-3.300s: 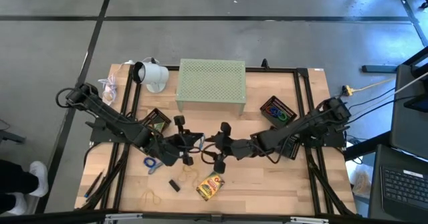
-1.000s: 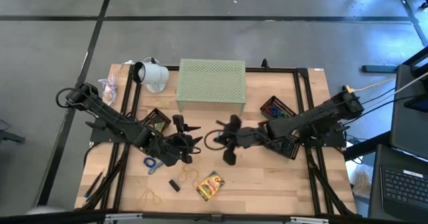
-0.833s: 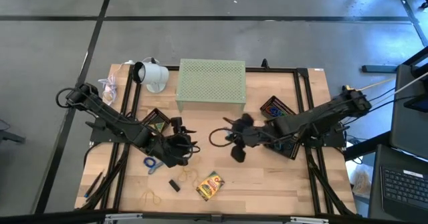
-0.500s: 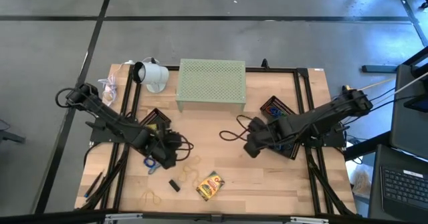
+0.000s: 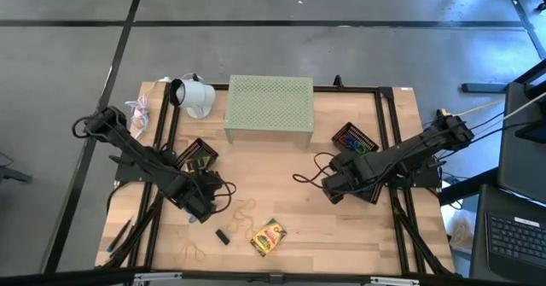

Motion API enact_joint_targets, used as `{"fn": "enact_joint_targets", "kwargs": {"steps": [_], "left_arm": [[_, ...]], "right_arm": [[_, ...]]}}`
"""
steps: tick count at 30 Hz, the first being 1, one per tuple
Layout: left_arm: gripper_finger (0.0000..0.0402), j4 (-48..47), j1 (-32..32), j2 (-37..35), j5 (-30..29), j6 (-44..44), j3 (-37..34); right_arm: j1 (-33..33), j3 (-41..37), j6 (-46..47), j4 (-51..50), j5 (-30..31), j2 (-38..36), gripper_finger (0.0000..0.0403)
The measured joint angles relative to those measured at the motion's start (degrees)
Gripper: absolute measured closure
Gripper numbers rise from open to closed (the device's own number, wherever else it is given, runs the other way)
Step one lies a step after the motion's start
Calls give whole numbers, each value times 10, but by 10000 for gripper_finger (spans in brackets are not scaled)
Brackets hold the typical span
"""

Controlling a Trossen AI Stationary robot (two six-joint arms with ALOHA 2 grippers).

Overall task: Pick & Place Office Desk Supplies
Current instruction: Put the blue rubber band into the bottom right black bin

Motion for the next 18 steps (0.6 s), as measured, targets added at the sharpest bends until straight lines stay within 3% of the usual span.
{"fn": "enact_joint_targets", "kwargs": {"steps": [11,18], "left_arm": [[219,16,0,0,57,-32,-52],[219,42,-20,0,153,-21,-52]], "right_arm": [[0,0,-17,-24,-24,3,305],[0,0,-19,-23,-29,3,238]]}}
